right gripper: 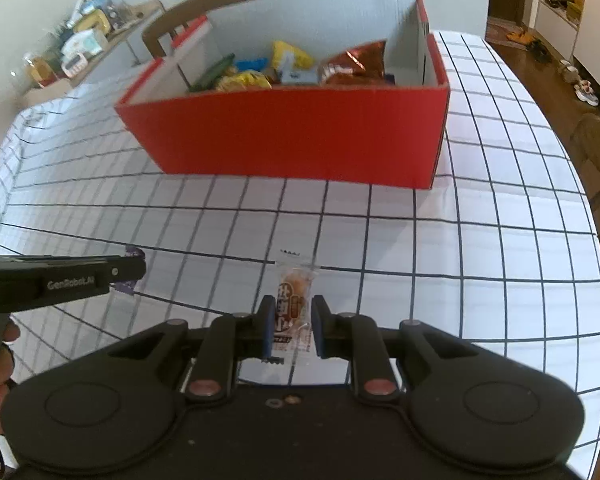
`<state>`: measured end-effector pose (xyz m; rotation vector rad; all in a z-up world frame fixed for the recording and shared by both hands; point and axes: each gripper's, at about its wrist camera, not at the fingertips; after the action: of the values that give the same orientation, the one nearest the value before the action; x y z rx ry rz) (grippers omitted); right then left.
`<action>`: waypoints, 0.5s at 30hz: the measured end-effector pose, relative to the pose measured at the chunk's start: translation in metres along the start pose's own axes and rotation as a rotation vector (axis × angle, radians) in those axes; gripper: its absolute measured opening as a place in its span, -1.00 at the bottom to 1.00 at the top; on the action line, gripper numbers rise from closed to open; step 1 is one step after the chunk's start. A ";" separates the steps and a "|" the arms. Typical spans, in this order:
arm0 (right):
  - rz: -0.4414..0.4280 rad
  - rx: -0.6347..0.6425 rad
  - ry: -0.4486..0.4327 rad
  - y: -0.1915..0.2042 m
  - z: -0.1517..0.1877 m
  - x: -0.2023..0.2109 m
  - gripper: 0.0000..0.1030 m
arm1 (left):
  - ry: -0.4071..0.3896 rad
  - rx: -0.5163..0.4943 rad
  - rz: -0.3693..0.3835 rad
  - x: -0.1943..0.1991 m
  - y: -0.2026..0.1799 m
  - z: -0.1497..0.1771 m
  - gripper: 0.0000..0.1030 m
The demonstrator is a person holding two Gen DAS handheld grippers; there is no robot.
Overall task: Organize snacks
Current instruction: 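Carry both held snacks over the red box and lower them inside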
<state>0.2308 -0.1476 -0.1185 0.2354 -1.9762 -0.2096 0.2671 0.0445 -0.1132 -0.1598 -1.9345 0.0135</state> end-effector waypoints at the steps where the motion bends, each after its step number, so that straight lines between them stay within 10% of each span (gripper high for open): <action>1: -0.006 0.008 -0.011 0.001 0.000 0.006 -0.67 | -0.006 -0.001 -0.002 0.005 -0.002 0.000 -0.62; 15: -0.044 0.083 -0.160 0.012 -0.028 0.074 -0.67 | -0.164 -0.049 0.015 0.088 -0.043 -0.024 -0.62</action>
<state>0.2260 -0.1561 -0.0395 0.3244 -2.1419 -0.1798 0.2540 0.0104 -0.0185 -0.2114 -2.0986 -0.0115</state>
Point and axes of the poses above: each gripper's, at about its wrist camera, not at the fingertips, and x roughly against the way its jaws point, y to its left, z to its underside, and after that the axes turned 6 degrees about y, right-handed
